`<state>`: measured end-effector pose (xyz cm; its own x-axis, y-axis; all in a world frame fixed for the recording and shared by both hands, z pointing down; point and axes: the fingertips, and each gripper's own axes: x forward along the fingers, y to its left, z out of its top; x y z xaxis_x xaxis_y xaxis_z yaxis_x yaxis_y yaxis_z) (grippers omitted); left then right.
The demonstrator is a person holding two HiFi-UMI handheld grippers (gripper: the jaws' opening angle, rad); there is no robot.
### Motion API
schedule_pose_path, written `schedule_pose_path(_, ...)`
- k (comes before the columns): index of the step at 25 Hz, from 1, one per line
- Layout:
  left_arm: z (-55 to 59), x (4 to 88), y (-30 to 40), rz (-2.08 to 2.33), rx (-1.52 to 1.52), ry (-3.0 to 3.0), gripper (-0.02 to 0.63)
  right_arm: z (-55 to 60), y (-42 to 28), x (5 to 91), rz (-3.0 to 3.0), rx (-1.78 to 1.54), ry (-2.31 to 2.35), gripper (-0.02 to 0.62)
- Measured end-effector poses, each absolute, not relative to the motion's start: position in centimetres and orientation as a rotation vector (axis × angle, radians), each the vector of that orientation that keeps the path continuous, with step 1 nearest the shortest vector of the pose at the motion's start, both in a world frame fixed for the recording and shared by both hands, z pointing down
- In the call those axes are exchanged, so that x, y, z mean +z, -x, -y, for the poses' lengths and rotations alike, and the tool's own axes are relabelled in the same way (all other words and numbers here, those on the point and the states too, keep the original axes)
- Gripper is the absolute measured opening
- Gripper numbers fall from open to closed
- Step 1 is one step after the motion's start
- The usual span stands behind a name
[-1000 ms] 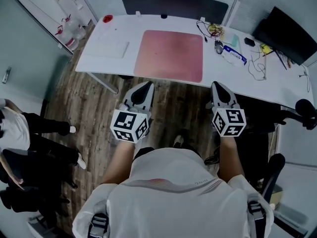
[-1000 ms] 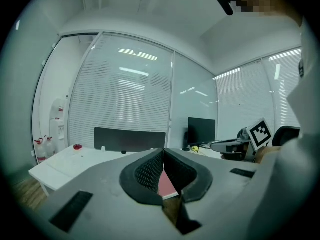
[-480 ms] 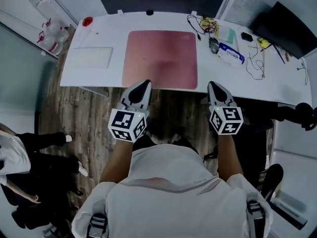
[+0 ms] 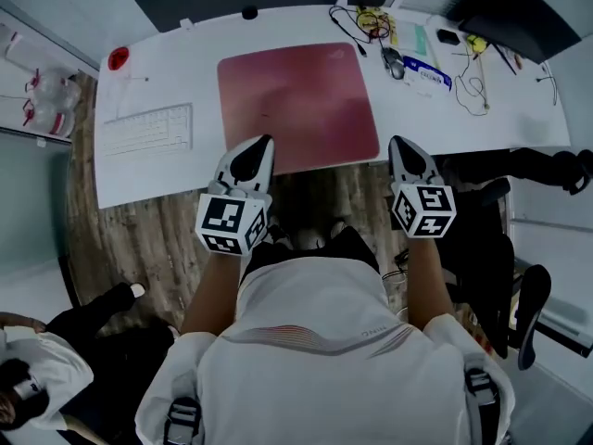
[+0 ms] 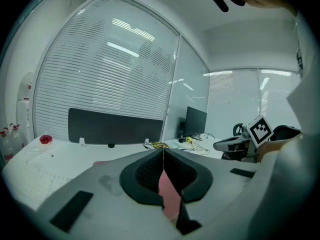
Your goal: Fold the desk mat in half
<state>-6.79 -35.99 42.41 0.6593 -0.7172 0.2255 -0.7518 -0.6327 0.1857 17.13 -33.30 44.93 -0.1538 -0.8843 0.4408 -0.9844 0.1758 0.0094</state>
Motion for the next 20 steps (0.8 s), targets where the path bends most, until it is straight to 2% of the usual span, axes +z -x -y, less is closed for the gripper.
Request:
schedule_pose_path(8, 36.7, 44.2, 4.9, 1.134, 0.211, -2.573, 0.014, 34.4, -20.7, 48.6, 1.981, 0.499, -1.766, 0.052)
schedule_pose_path(9, 36.7, 44.2, 4.6, 1.140, 0.212, -2.567, 0.014, 34.6, -21.2, 49.6, 1.967, 0.526, -1.738, 0.071)
schedule_pose_path(11, 36.7, 44.3, 4.0, 1.152, 0.220, -2.555, 0.015, 34.7, -21.9, 52.2, 1.938, 0.599, -1.668, 0.153)
schedule_pose_path(12, 36.7, 44.4, 3.8, 1.161, 0.226, -2.548, 0.014, 34.7, -22.2, 53.7, 1.920, 0.631, -1.633, 0.169)
schedule_pose_path(16, 36.7, 44.9, 2.9, 1.198, 0.258, -2.512, 0.014, 34.8, -23.3, 59.9, 1.835, 0.730, -1.501, 0.210)
schedule_pose_path(20, 36.5, 45.8, 2.6, 1.225, 0.302, -2.471, 0.014, 34.5, -23.6, 65.6, 1.756, 0.831, -1.403, 0.217)
